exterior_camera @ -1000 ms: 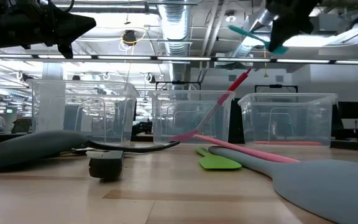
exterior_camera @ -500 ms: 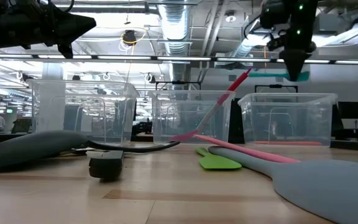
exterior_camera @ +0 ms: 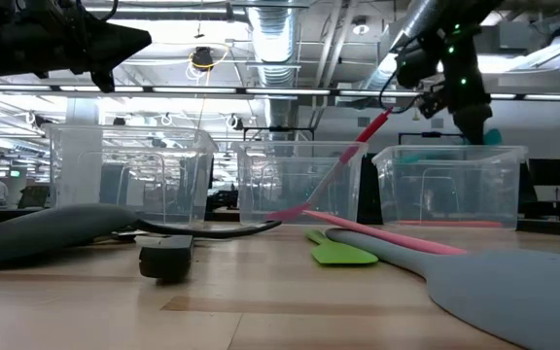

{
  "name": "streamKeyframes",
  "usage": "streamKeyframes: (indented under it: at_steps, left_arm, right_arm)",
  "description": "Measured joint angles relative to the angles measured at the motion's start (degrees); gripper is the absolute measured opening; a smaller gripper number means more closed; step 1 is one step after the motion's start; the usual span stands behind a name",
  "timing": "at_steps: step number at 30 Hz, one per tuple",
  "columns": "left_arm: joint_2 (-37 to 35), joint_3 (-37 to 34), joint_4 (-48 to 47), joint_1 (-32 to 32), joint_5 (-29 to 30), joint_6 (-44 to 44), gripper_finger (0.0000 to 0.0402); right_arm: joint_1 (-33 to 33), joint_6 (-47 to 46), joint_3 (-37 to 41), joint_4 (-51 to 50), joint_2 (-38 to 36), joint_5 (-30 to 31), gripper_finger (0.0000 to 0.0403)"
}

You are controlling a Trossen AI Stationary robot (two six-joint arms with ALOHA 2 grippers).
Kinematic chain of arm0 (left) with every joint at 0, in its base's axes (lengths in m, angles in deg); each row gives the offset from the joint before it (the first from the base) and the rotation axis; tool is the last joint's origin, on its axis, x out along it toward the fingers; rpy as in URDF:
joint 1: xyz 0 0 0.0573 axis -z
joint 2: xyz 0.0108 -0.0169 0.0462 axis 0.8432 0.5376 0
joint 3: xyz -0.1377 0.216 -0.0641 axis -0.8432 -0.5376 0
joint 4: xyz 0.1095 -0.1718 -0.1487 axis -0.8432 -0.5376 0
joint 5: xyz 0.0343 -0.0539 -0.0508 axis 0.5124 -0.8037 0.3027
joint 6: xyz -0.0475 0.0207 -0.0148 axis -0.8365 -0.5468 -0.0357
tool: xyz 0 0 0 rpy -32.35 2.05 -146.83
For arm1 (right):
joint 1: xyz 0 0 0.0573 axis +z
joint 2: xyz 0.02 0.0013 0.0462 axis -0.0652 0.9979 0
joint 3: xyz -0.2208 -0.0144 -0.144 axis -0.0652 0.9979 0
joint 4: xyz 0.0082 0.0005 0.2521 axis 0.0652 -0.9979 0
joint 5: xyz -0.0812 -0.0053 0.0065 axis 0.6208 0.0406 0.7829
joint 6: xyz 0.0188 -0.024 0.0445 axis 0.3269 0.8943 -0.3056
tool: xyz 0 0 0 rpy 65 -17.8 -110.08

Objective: Pick & Place Kitchen Items
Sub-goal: Put the blue spatula into the top right transparent bin, then put the pink spatula into the top right transparent bin

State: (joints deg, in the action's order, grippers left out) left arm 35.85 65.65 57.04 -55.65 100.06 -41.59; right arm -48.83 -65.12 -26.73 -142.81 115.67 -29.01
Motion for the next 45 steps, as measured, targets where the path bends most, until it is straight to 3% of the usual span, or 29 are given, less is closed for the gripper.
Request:
streamKeyframes:
  at_steps: [14, 23, 35, 41, 45]
  left_arm:
    - [3.1, 0.0, 0.0, 0.0, 0.1, -0.1, 0.0002]
    - [3.0, 0.0, 0.4, 0.0, 0.3, 0.0, 0.0002]
    - [2.0, 0.0, 0.7, 0.0, 0.6, 0.2, 0.0002]
    - [-4.2, 0.0, -0.2, 0.0, 1.9, 0.5, 0.0002]
    - [-8.4, 0.0, -7.3, 0.0, 1.0, -0.5, 0.0002]
  right_arm:
    - [-4.4, 4.5, 0.0, -0.4, 3.0, -1.9, 0.0061]
    - [-4.6, 4.3, 0.0, 0.8, 3.0, -3.4, 0.0118]
    - [-4.4, 3.2, 0.0, 1.7, 2.2, -6.4, 0.0233]
    - [-3.0, 2.8, -2.6, 1.6, -1.3, -7.3, 0.0248]
    - [-1.5, 1.6, -5.9, 2.6, -4.3, -10.4, 0.0248]
